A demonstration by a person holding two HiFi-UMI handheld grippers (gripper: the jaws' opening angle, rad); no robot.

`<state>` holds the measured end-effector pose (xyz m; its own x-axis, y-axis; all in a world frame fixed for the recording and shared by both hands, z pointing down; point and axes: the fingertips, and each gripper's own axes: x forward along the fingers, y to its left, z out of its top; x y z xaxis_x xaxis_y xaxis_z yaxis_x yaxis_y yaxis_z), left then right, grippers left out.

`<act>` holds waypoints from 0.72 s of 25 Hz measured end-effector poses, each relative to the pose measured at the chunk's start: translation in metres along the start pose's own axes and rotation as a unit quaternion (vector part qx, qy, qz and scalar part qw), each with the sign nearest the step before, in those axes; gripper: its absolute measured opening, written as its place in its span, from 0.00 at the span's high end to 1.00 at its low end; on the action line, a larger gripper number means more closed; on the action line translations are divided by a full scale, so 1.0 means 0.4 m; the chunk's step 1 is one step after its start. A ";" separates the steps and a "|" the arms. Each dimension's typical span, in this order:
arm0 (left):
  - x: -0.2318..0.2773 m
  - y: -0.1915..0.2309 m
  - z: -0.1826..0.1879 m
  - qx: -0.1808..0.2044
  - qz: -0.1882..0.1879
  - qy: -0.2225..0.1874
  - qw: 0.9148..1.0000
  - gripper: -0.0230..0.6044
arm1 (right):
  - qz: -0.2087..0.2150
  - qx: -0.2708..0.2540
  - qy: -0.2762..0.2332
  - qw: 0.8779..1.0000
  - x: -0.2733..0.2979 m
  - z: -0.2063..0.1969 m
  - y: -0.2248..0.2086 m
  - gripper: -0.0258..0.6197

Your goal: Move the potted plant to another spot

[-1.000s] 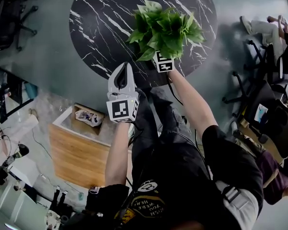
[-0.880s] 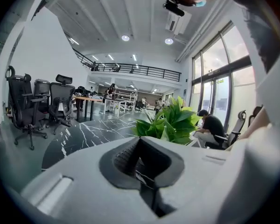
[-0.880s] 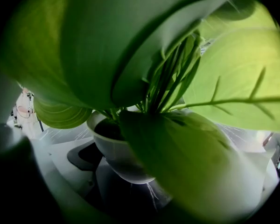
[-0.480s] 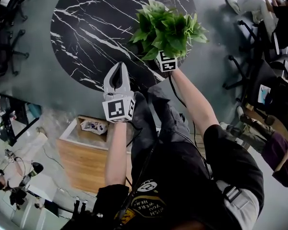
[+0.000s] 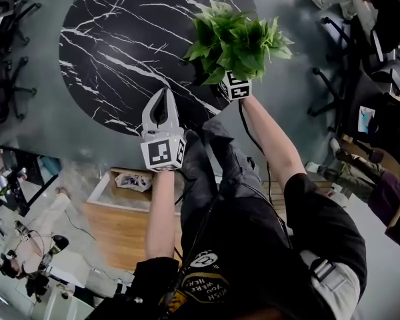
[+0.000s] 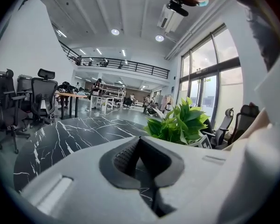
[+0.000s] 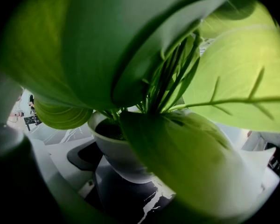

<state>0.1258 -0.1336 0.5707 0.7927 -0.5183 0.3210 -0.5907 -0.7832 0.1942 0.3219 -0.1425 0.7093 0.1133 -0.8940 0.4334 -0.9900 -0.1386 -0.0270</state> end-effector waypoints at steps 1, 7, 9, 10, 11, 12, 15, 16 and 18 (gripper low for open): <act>0.003 -0.004 0.000 0.000 -0.002 0.001 1.000 0.96 | 0.007 0.000 0.001 1.000 -0.003 -0.008 0.002 0.20; 0.002 -0.017 -0.013 0.003 -0.014 0.015 1.000 0.96 | 0.001 0.031 0.013 0.999 -0.083 -0.057 -0.020 0.20; -0.010 -0.019 -0.020 0.007 -0.016 0.020 1.000 0.96 | -0.020 0.047 0.027 0.998 -0.149 -0.089 -0.030 0.28; -0.020 -0.021 -0.022 0.008 -0.017 0.024 1.000 0.96 | -0.025 0.058 0.036 0.997 -0.191 -0.106 -0.024 0.34; -0.033 -0.024 -0.019 0.008 -0.016 0.028 0.999 0.96 | -0.025 0.072 0.042 0.996 -0.234 -0.115 -0.011 0.45; -0.048 -0.029 -0.009 0.007 -0.016 0.029 0.999 0.96 | -0.020 0.087 0.044 0.995 -0.276 -0.112 0.007 0.51; -0.105 -0.057 0.058 0.009 -0.016 0.018 1.000 0.96 | -0.009 0.104 0.023 0.994 -0.404 -0.019 0.073 0.73; -0.126 -0.069 0.088 0.010 -0.017 0.010 1.000 0.96 | -0.010 0.102 0.010 0.995 -0.444 0.033 0.091 0.83; -0.163 -0.088 0.150 0.016 -0.018 -0.004 1.000 0.96 | -0.014 0.096 -0.024 0.995 -0.506 0.153 0.118 0.96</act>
<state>0.1040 -0.0928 0.4874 0.8150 -0.4918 0.3063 -0.5561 -0.8124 0.1752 0.2574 0.0058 0.5653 0.1486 -0.9075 0.3929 -0.9526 -0.2381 -0.1896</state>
